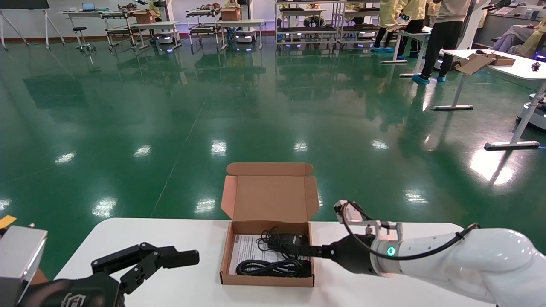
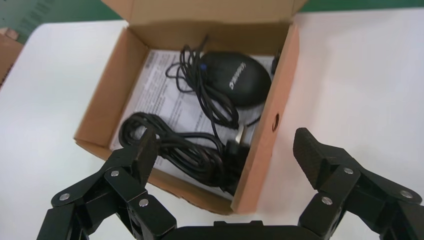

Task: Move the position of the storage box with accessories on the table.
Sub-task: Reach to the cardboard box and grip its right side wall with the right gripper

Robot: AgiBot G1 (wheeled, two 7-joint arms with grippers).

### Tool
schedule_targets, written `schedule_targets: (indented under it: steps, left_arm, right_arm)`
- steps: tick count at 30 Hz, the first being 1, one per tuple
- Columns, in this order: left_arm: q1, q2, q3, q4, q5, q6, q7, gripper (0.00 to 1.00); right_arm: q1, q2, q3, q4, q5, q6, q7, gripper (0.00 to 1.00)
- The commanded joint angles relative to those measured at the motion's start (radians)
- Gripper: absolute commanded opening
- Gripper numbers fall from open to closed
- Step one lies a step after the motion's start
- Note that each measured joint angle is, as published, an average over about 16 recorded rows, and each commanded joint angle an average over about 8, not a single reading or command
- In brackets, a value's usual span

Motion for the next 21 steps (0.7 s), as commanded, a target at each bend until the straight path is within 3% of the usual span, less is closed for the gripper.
schedule_targets:
  steps: [1,13,16,21]
  left_arm:
    - [0.000,0.000,0.000,0.000,0.000,0.000,0.000,1.00]
    - [0.000,0.000,0.000,0.000,0.000,0.000,0.000,1.00]
    - [0.000,0.000,0.000,0.000,0.000,0.000,0.000,1.00]
    - [0.000,0.000,0.000,0.000,0.000,0.000,0.000,1.00]
  right_arm:
    - [-0.013,-0.001,-0.005,0.013,-0.003,0.008,0.006,1.00]
    - [-0.044,0.002,-0.027,0.030,-0.007,0.045,0.026,0.97]
    - [-0.051,0.003,-0.031,0.031,-0.006,0.054,0.026,0.77]
    - [-0.061,0.004,-0.035,0.032,-0.001,0.071,0.023,0.18]
